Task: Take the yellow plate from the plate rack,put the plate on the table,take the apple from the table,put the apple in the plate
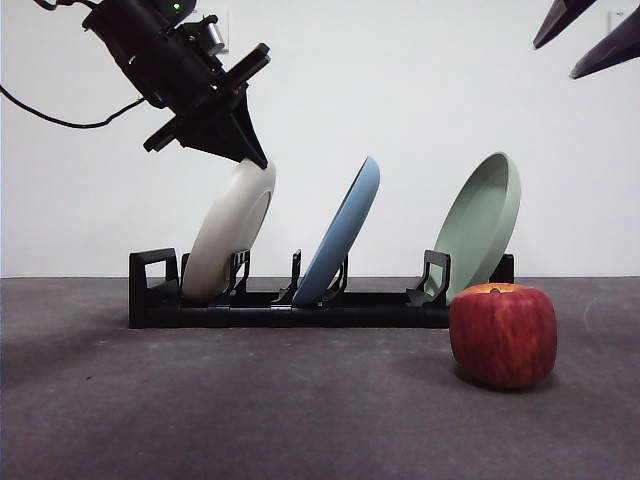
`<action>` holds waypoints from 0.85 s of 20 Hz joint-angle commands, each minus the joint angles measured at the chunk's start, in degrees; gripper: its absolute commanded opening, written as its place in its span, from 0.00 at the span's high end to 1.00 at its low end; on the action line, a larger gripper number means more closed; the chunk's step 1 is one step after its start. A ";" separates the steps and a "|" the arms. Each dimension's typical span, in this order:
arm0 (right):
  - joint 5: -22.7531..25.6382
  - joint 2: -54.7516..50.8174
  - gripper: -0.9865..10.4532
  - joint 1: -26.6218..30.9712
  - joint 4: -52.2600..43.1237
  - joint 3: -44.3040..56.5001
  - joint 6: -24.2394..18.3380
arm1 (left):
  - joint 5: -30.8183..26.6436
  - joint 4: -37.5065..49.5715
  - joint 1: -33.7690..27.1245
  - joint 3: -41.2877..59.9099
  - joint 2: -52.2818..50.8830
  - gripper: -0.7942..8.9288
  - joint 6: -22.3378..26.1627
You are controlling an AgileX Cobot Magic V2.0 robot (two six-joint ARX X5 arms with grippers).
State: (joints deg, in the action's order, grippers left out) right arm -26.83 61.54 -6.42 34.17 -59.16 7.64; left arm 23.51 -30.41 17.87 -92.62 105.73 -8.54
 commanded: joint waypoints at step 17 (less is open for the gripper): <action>0.17 0.09 0.72 -0.13 -0.26 -0.24 -0.63 | -7.37 -33.64 18.58 -10.64 -22.71 0.93 13.18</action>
State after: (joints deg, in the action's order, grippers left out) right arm -26.83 61.54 -6.42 34.22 -59.16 7.64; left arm 16.75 -64.27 36.10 -103.28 82.46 2.61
